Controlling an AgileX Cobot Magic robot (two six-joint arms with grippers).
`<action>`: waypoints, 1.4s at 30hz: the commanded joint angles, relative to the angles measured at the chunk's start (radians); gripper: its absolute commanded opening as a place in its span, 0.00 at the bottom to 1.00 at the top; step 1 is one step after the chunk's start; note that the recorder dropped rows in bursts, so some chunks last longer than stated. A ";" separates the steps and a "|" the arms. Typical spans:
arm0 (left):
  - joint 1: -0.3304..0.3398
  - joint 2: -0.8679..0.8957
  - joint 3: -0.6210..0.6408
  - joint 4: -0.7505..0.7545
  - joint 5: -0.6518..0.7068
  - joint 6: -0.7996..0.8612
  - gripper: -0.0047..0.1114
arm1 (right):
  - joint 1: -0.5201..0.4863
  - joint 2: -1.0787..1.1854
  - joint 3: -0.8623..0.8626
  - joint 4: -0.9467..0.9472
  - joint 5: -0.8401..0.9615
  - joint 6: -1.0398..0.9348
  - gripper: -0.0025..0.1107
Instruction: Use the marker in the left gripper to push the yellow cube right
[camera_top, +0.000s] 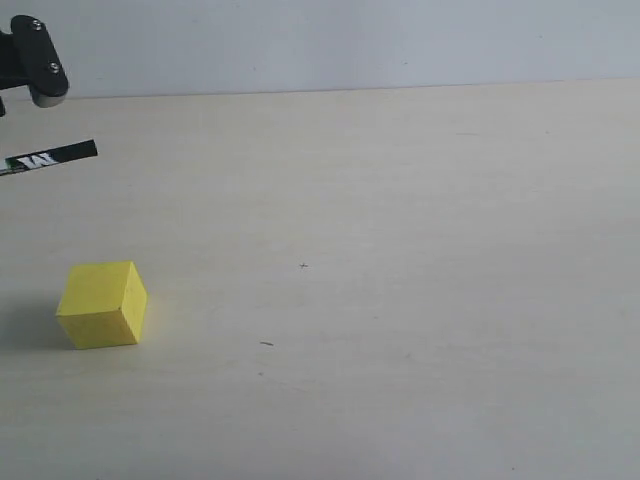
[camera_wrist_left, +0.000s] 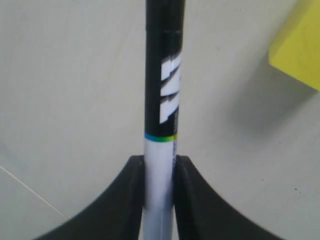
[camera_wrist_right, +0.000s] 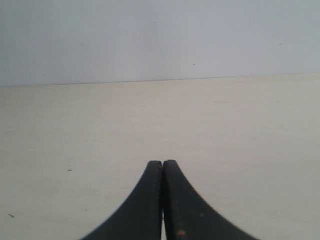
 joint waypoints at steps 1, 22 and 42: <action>0.087 -0.003 0.030 -0.152 -0.020 0.204 0.04 | 0.001 -0.005 0.004 -0.001 -0.007 -0.004 0.02; 0.331 0.018 0.267 -0.034 -0.356 0.423 0.04 | 0.001 -0.005 0.004 -0.001 -0.007 -0.004 0.02; 0.334 0.018 0.267 -0.050 -0.321 0.518 0.04 | 0.001 -0.005 0.004 -0.001 -0.007 -0.004 0.02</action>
